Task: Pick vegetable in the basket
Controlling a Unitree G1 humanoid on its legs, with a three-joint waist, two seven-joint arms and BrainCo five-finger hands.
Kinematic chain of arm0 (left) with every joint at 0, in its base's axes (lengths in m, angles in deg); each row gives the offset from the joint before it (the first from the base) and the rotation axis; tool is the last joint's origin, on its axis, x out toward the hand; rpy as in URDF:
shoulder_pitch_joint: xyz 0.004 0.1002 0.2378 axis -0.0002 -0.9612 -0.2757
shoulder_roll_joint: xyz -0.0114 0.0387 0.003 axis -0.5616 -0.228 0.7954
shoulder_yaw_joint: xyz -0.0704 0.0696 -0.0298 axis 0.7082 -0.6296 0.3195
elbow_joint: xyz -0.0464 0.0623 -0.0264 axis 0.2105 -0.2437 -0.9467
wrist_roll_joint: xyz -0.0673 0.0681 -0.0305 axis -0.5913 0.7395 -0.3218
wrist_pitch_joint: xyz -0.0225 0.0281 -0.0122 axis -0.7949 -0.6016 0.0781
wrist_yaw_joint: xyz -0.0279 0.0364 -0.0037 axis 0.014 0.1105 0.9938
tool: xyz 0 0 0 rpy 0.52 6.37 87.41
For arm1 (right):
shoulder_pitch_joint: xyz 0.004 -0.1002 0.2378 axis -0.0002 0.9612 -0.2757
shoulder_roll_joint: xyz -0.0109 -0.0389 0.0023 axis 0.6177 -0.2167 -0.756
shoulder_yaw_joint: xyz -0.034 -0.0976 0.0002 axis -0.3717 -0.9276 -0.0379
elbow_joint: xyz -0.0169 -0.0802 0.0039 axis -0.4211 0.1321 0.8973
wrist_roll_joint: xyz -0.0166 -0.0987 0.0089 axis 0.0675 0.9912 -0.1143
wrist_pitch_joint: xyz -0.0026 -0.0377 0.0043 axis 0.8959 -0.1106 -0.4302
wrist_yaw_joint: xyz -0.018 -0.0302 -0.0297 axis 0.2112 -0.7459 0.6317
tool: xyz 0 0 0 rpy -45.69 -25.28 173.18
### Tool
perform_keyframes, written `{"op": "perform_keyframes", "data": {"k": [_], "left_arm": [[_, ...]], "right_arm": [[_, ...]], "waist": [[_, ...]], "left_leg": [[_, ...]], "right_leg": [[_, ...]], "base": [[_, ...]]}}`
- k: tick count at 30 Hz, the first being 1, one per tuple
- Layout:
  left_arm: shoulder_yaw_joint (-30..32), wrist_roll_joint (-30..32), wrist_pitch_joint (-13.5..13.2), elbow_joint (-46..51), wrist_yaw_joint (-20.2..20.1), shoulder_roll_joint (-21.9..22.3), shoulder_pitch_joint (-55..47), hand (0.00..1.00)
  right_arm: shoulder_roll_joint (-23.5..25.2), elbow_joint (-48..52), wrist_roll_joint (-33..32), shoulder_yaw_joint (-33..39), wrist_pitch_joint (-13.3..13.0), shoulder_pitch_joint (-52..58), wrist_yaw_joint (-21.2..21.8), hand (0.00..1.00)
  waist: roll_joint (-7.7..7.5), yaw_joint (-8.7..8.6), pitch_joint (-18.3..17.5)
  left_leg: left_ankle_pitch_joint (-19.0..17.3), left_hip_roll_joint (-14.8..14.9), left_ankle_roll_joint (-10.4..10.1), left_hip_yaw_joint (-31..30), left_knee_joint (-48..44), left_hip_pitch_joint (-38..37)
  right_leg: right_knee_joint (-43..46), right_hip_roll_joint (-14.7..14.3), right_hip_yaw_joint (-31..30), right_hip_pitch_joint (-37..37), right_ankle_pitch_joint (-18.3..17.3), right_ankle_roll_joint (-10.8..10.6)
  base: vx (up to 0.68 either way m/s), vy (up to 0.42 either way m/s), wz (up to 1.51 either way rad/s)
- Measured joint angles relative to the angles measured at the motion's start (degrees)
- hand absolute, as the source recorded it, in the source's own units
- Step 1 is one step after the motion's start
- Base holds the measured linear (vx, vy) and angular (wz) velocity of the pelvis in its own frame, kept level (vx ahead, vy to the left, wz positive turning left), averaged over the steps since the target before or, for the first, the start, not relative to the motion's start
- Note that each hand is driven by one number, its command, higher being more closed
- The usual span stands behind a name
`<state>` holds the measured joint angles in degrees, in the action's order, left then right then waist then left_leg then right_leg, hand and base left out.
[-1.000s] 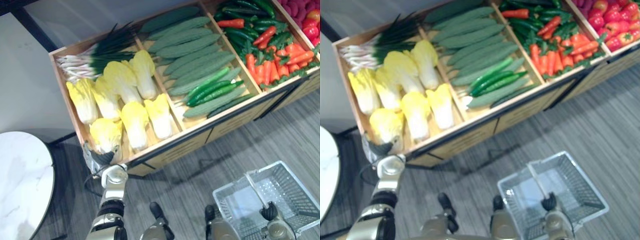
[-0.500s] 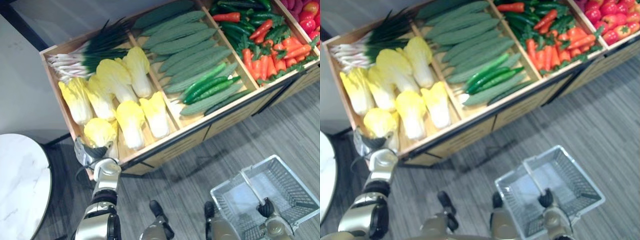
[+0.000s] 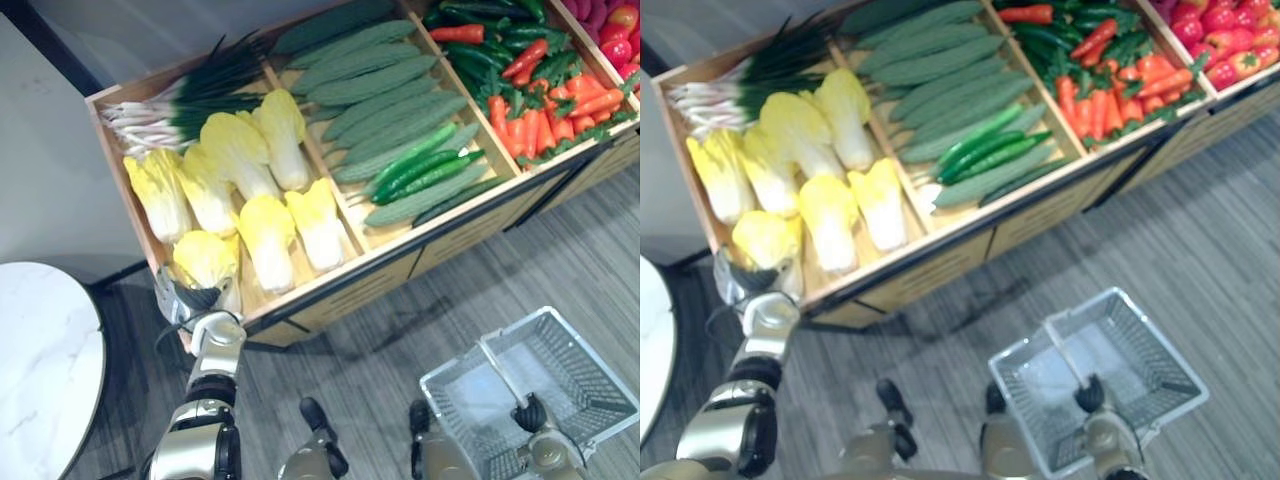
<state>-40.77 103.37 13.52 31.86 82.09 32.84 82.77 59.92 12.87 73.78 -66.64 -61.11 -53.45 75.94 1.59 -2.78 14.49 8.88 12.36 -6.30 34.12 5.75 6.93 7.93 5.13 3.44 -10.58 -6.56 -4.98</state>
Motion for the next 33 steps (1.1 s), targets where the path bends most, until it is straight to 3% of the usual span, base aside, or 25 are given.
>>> {"op": "perform_keyframes", "data": {"k": [8,16,19,20,21,29,33], "left_arm": [[-2.0,-0.6,-0.3,1.9,0.0,0.2,-1.1,0.0],[-3.0,-2.5,-1.5,10.1,-0.2,0.7,-5.0,0.0],[-5.1,-2.5,-1.7,14.3,-2.6,2.2,-7.3,0.0],[-6.2,-2.5,-1.8,17.0,-4.4,4.2,-8.3,0.0],[-7.7,-2.5,-2.4,28.8,-5.0,9.8,-12.1,0.0],[-6.6,-1.2,-4.0,44.7,-4.0,11.9,-14.3,0.0],[-6.3,0.2,-4.1,46.1,-3.7,11.9,-14.3,0.0]], "right_arm": [[1.1,-0.1,0.0,0.0,0.3,-0.1,-0.3,1.0],[2.9,-0.6,0.0,1.4,0.5,-0.1,-0.9,1.0],[3.3,-1.6,-0.2,2.4,0.5,-0.1,-1.1,1.0],[3.3,-1.7,-0.9,2.3,0.5,-0.1,-1.0,1.0],[3.3,-1.9,-1.2,3.5,0.5,0.1,-1.0,1.0],[3.3,-2.0,-1.7,5.2,0.5,2.1,-0.6,1.0],[3.3,-2.1,-1.7,5.7,0.5,3.1,-0.4,1.0]], "waist": [[-0.23,0.05,0.2],[-0.85,0.02,0.7],[-0.85,-0.12,0.7],[-0.86,-0.18,0.7],[-0.55,-0.25,0.9],[-0.04,-0.27,0.8],[0.19,-0.28,0.7]], "left_leg": [[0.0,-0.7,0.0,-0.1,0.0,0.0],[0.0,-1.2,0.2,-0.5,-0.1,-0.1],[0.2,-1.5,0.4,-1.8,-0.2,-0.5],[0.2,-1.6,0.4,-2.0,-0.2,-0.7],[0.6,-1.3,0.9,-2.1,0.0,-1.1],[0.8,-1.1,1.1,-3.7,0.2,-1.1],[1.0,-1.1,1.4,-4.9,0.2,-1.2]], "right_leg": [[-1.9,0.6,0.1,1.3,1.3,-0.4],[-2.3,0.9,0.8,2.3,1.4,-0.6],[-2.4,1.2,1.6,3.2,1.4,-0.6],[-2.4,1.2,2.1,3.6,1.4,-0.6],[-2.0,1.0,2.2,4.1,1.4,-0.6],[-0.9,0.7,2.7,4.1,1.4,-0.5],[-0.9,0.7,3.5,4.9,1.6,-0.3]], "base": [[0.04,0.023,0.02],[0.05,0.013,0.05],[0.07,0.013,0.11],[0.07,0.018,0.11],[0.04,0.015,0.08],[-0.01,0.009,0.05],[-0.01,0.01,0.12]]}}
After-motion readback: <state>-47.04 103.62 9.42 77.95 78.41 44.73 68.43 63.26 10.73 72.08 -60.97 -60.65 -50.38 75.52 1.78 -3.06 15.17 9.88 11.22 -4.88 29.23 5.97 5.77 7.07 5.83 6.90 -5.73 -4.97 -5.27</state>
